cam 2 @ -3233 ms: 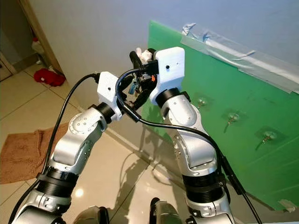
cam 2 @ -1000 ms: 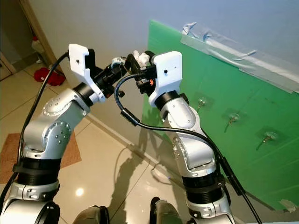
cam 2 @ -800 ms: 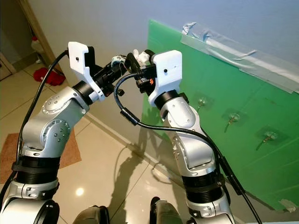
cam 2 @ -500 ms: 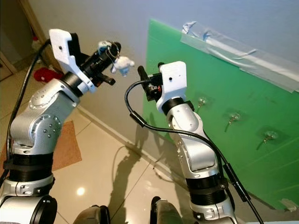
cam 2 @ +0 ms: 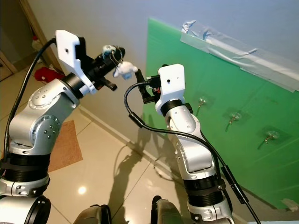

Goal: Hang keys on a hook

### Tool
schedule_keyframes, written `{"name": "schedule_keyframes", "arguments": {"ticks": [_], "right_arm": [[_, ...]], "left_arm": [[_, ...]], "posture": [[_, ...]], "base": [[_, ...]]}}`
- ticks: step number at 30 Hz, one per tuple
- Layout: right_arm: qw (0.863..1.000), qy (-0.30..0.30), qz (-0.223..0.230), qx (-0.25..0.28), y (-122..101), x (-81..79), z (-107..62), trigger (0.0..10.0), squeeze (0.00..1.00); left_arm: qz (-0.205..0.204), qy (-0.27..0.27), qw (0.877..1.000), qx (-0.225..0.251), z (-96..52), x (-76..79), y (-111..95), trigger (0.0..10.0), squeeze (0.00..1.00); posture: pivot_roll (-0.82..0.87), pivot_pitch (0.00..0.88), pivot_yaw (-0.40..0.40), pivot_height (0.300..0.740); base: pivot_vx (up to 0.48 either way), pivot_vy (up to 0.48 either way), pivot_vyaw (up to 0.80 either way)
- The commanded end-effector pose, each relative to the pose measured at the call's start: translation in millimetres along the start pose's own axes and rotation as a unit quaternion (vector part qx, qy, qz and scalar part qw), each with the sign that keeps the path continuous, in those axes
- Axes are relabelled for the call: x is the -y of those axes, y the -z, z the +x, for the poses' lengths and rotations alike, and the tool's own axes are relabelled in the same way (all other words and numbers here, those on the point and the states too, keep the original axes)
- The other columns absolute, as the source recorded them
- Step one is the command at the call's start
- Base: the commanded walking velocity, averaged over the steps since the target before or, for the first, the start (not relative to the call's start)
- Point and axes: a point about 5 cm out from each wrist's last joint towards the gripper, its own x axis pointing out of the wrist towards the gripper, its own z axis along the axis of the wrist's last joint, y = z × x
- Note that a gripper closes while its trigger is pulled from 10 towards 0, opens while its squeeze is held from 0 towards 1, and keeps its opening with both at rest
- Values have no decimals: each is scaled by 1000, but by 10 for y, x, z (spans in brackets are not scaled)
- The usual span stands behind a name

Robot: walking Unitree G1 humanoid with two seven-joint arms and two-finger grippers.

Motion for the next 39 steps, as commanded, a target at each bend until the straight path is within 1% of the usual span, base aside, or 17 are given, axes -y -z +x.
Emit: {"name": "schedule_keyframes", "arguments": {"ticks": [1, 2, 4, 6, 8, 10, 11, 14, 16, 18, 19, 23, 24, 30, 33, 36, 39], "right_arm": [[1000, 8, -4, -1, -5, 13, 7, 10000, 0], [1000, 8, -4, -2, -2, 11, 6, 10000, 0], [1000, 9, -4, -3, 5, 6, 1, 10000, 0], [1000, 11, -4, -4, 14, -2, -4, 10000, 0], [1000, 12, -3, -6, 24, -11, -8, 10000, 0], [1000, 13, -3, -7, 32, -19, -11, 10000, 0], [1000, 13, -3, -7, 32, -19, -11, 10000, 0], [1000, 15, -2, -8, 42, -21, -16, 10000, 0], [1000, 16, -2, -9, 45, -21, -17, 10000, 0], [1000, 18, -3, -10, 53, -25, -15, 10000, 0], [1000, 18, -3, -10, 53, -25, -15, 10000, 0], [1000, 17, -2, -10, 61, -39, -8, 10000, 0], [1000, 16, -1, -11, 66, -50, -6, 10000, 0], [1000, 15, -2, -10, 74, -64, -9, 10000, 0], [999, 19, -34, -7, 76, -48, -26, 10000, 0], [994, 51, -96, -14, 108, 106, -94, 10000, 0], [991, 63, -116, -27, 172, 244, -193, 10000, 0]], "left_arm": [[44, 32, 997, -59, -26, 82, 213, 0, 0], [61, 45, 994, -85, -49, 114, 322, 0, 0], [53, 59, 992, -101, -75, 159, 429, 0, 0], [64, 61, 988, -127, -97, 157, 541, 0, 0], [77, 84, 979, -170, -145, 178, 684, 0, 0], [103, 114, 966, -206, -209, 199, 798, 0, 0], [103, 114, 966, -206, -209, 199, 798, 0, 0], [141, 141, 950, -242, -283, 167, 887, 0, 0], [152, 144, 946, -247, -294, 145, 898, 0, 0], [198, 165, 928, -269, -323, 64, 893, 0, 0], [198, 165, 928, -269, -323, 64, 893, 0, 0], [222, 186, 916, -276, -315, -20, 823, 0, 0], [227, 186, 915, -277, -300, -73, 786, 0, 0], [238, 184, 914, -271, -252, -176, 704, 0, 0], [246, 182, 914, -265, -219, -220, 668, 0, 0], [248, 185, 914, -264, -204, -227, 663, 0, 0], [248, 187, 914, -262, -191, -236, 668, 0, 0]], "posture": [[-58, 179, 28, 740], [-58, 179, 28, 740], [-58, 180, 31, 740], [-58, 181, 35, 740], [-59, 181, 41, 740], [-60, 179, 44, 740], [-60, 179, 44, 740], [-60, 175, 47, 740], [-60, 175, 47, 740], [-54, 167, 51, 740], [-54, 167, 51, 740], [-48, 164, 59, 740], [-48, 164, 60, 740], [-47, 164, 65, 740], [-52, 164, 69, 740], [-56, 164, 69, 740], [-65, 167, 68, 740]], "base": [[0, 0, 0], [0, 0, 0], [0, 0, 0], [0, 0, 0], [0, 0, 0], [0, 0, 0], [0, 0, 0], [0, 0, 0], [0, 0, 0], [0, 0, 0], [0, 0, 0], [0, 0, 0], [0, 0, 0], [0, 0, 0], [0, 0, 0], [0, 0, 0], [0, 0, 0]]}}
